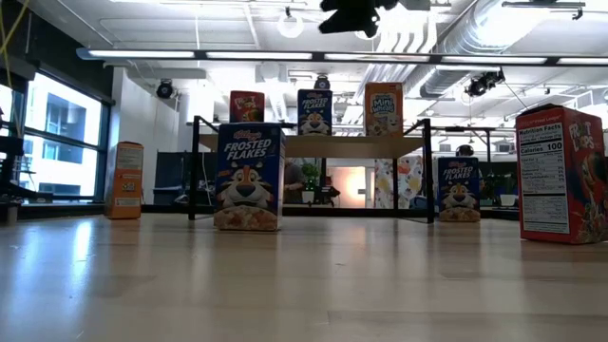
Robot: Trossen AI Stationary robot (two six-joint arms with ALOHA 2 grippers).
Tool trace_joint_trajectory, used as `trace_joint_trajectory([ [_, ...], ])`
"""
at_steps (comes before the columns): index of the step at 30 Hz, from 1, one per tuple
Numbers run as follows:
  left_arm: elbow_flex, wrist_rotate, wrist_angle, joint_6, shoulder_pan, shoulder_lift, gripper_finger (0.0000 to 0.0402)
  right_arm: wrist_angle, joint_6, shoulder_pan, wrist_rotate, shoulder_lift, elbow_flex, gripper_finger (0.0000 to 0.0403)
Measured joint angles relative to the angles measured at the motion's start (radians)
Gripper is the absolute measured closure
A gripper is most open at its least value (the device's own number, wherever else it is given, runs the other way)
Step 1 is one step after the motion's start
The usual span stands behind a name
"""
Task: Stack cereal on shelf
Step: Put the bottom blue cereal box on the shelf
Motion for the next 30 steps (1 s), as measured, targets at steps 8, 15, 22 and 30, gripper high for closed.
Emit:
trace_joint_trajectory([
  [8, 0.000, 0.000, -0.006, 0.000, 0.000, 0.001, 0.0197, 0.111, -0.044, 0.000, 0.005, 0.102, 0.000, 0.0171],
  [15, 0.000, 0.001, -0.010, 0.000, 0.000, 0.001, 0.0197, 0.165, -0.044, 0.000, 0.017, 0.185, 0.000, 0.0171],
  [22, 0.000, 0.001, -0.015, -0.001, 0.000, 0.001, 0.0197, 0.177, -0.012, 0.000, 0.031, 0.239, -0.001, 0.0171],
  [30, 0.000, 0.001, -0.016, -0.010, 0.000, 0.001, 0.0197, 0.201, 0.018, 0.023, 0.039, 0.292, -0.001, 0.0171],
])
